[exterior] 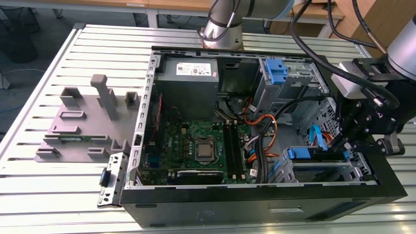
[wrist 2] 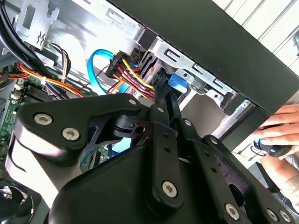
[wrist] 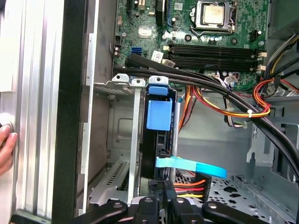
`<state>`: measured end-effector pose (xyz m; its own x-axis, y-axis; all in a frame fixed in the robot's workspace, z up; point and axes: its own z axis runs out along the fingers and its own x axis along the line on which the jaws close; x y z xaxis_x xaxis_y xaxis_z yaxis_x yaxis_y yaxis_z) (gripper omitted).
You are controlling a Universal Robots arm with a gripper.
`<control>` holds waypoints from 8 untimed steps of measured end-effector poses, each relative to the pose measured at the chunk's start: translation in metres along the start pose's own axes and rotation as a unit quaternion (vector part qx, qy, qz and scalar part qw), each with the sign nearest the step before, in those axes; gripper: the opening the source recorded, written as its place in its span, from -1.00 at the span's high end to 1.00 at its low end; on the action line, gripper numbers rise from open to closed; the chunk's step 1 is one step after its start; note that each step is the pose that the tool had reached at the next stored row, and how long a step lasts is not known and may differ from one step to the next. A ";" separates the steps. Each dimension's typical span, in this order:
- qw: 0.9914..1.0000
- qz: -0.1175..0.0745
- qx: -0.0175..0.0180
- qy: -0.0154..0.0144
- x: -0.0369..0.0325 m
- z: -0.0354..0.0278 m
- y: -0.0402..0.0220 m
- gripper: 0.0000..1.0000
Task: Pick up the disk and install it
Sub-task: 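Insert the second disk wire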
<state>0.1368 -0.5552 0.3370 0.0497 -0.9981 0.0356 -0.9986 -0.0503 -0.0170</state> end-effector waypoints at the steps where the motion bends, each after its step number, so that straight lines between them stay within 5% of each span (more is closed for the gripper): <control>1: 1.000 0.000 0.000 0.000 0.0001 -0.0007 0.0000 0.67; 8: 1.000 0.004 0.000 0.000 0.0000 -0.0010 0.0000 0.67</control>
<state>0.1368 -0.5552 0.3380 0.0421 -0.9985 0.0355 -0.9989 -0.0428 -0.0170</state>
